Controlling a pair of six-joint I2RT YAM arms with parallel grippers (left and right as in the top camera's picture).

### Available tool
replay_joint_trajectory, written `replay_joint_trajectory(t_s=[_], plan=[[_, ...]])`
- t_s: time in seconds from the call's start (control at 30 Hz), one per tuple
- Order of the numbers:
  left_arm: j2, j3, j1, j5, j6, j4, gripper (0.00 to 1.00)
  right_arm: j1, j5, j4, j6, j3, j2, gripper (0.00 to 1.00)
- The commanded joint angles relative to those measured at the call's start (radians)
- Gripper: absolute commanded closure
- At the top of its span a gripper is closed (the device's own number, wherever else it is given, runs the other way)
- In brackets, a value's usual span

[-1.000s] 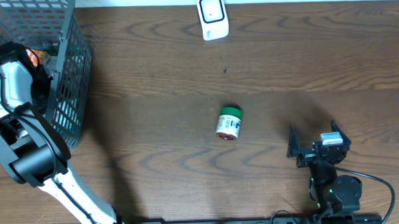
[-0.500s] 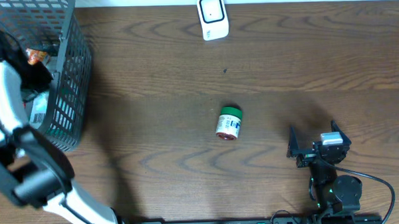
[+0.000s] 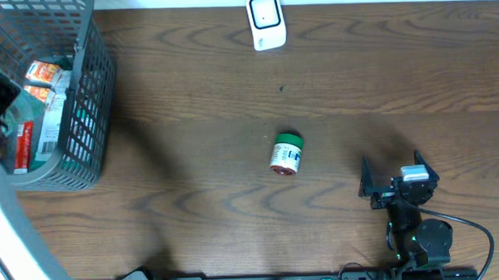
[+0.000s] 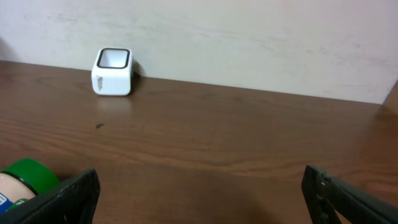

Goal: Scan the item barcode
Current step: 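Lift the wipes pouch out and place it left of the jar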

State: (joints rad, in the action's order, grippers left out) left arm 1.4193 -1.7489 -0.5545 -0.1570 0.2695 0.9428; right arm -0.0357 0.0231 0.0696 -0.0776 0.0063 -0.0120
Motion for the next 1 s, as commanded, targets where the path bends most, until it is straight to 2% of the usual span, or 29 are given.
replay_joint_trajectory(t_s=[0.0, 0.1, 0.33, 0.5, 0.7, 0.97], plan=[[-0.093, -0.011, 0.027, -0.259, 0.047, 0.09, 0.92, 0.011, 0.004, 0.004, -0.006, -0.001, 0.005, 0.01], [-0.113, -0.009, 0.084, -0.361, 0.047, 0.155, 0.92, 0.011, 0.004, 0.004, -0.006, -0.001, 0.005, 0.01], [-0.105, 0.074, 0.319, -0.367, 0.042, 0.217, 0.92, 0.011, 0.004, 0.004, -0.006, -0.001, 0.005, 0.01], [-0.08, 0.234, 0.503, -0.366, 0.044, 0.122, 0.92, 0.011, 0.004, 0.004, -0.006, -0.001, 0.005, 0.01], [0.008, 0.409, 0.657, -0.366, 0.077, -0.054, 0.92, 0.011, 0.004, 0.004, -0.006, -0.001, 0.005, 0.01], [0.222, 0.469, 0.808, -0.367, 0.124, -0.198, 0.92, 0.011, 0.004, 0.004, -0.006, -0.001, 0.005, 0.01]])
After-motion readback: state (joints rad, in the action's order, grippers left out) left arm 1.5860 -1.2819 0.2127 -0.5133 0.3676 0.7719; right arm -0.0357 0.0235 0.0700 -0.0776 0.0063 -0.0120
